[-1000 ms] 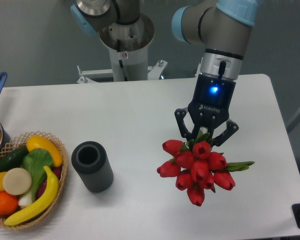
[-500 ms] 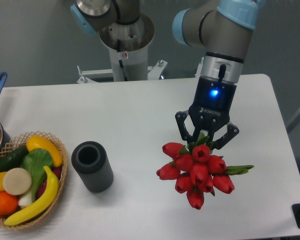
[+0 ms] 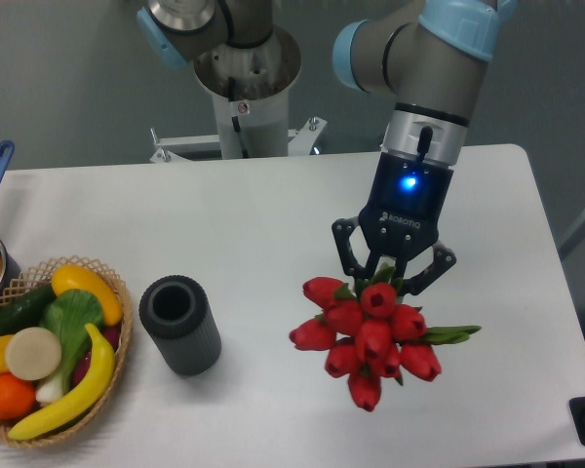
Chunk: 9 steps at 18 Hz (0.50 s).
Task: Insert the flowers into the vase
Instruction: 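Carry the tulip bunch toward the black vase and raise it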
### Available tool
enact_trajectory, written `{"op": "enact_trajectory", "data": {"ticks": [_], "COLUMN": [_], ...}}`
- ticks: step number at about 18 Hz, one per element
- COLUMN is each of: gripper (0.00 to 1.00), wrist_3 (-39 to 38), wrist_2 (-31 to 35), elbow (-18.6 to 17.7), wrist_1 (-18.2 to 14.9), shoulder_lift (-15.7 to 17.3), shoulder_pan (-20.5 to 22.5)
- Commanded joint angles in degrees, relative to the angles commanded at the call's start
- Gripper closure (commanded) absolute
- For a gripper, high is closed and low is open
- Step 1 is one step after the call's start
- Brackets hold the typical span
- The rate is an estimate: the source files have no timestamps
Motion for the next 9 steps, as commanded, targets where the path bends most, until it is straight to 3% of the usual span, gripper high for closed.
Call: {"op": "enact_trajectory", "data": {"ticks": [9], "gripper": [0.72], "wrist_3": [1.3], "wrist_2": [-11.6], "elbow": [-1.4], "wrist_1": [0.1], "shoulder_lift": [1.4], "shoulder_pan": [-2.7]}}
